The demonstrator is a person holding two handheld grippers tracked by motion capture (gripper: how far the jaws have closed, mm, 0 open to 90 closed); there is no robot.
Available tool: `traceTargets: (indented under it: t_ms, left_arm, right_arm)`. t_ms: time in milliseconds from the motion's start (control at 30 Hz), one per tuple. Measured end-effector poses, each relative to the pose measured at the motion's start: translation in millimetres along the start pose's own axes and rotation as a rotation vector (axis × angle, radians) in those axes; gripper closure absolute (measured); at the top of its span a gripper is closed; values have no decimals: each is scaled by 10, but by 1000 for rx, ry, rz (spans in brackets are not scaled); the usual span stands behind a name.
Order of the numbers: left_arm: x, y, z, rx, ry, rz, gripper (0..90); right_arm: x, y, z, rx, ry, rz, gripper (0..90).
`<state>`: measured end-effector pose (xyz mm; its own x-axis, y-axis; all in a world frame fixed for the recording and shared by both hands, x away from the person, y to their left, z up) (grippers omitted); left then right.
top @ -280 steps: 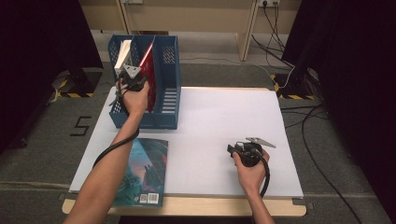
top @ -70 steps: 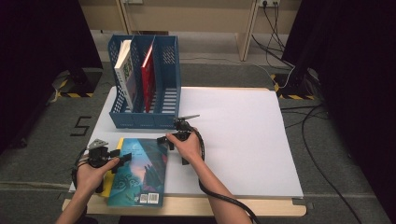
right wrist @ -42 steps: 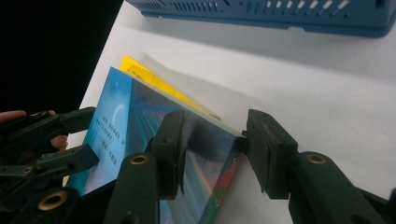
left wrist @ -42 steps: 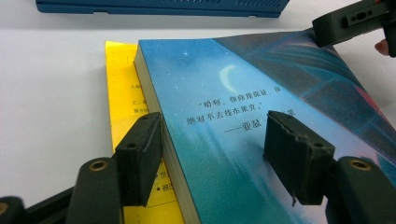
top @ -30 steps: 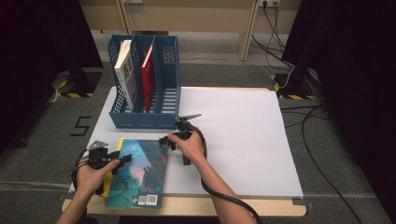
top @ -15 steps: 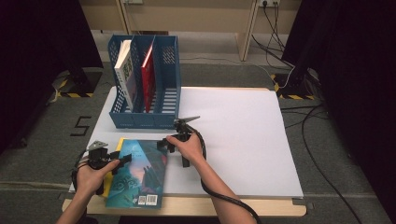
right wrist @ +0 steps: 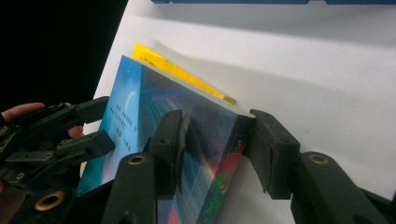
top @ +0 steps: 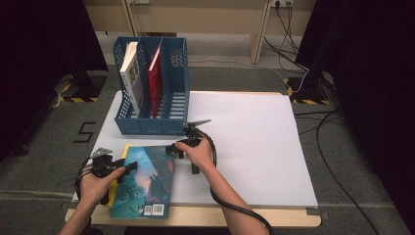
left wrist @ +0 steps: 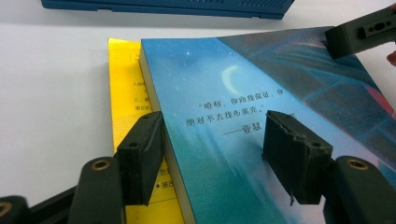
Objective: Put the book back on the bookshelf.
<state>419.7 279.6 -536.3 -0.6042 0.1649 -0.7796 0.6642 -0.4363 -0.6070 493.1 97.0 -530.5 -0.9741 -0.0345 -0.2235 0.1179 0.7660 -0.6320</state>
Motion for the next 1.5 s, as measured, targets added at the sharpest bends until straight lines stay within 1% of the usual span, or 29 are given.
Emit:
traceTargets:
  t_ms: [33,167,200,233,267,333,400,533,633,700,767,867,967,1000,1033,1133,1233,1367,1500]
  left_arm:
    - [0,0,0,0,0,1,375]
    - [1,1,-2,-1,0,3,377]
    - [1,1,-2,-1,0,2,377]
    - [1,2,-1,-2,-1,1,377]
    - [0,2,-1,-3,0,1,377]
    - [0,2,0,-3,1,2,377]
    - [-1,3,1,-4,2,3,377]
    - [-2,3,1,-4,1,0,377]
    - [-2,2,0,-3,-1,-3,377]
    - [-2,-2,-3,-4,-4,-3,377]
    - [2,-9,-7,-3,-6,-4,378]
    - [7,-19,-14,-1,-7,-3,377]
    - [6,-26,-23,6,-6,0,372]
    - [3,-28,-24,8,-8,4,370]
    - [0,-31,-27,9,-7,8,369]
    - [-24,-47,-47,0,-1,23,375]
    - [-75,-84,-77,-24,17,44,408]
    - [-116,-118,-87,-30,29,51,414]
    - [-145,-143,-87,-27,25,67,418]
  right_arm:
    - [3,5,8,0,12,-4,567]
    - [12,40,44,1,27,-12,540]
    - [22,51,43,-3,30,-23,530]
    - [51,68,37,-7,34,-48,514]
    - [75,98,39,-8,22,-58,497]
    - [103,128,38,-9,21,-71,481]
    - [105,136,38,-12,28,-72,480]
    - [104,135,37,-6,24,-75,483]
    - [102,120,25,0,30,-77,512]
    - [92,92,7,-8,37,-73,549]
    - [77,60,-18,-25,40,-66,585]
    - [64,16,-57,-38,47,-63,621]
    - [53,-9,-79,-45,65,-64,655]
    - [47,-24,-97,-58,84,-69,668]
    - [44,-34,-105,-63,90,-71,678]
    - [34,-57,-140,-73,89,-72,695]
    - [14,-92,-191,-99,102,-67,718]
    - [-13,-115,-256,-95,76,-46,727]
    - [-28,-135,-287,-94,77,-31,732]
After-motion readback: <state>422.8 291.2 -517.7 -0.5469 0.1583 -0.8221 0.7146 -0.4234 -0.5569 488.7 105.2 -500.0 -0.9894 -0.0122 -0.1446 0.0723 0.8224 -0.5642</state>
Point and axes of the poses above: each handheld gripper's, and its own axes: y roughly forward along the jaws, x roughly out of its underside, z roughly to its right, the point moved 9 cm from there along y, roughly forward along the jaws, and after that the axes turned 12 degrees about y, right-handed, at the moved point
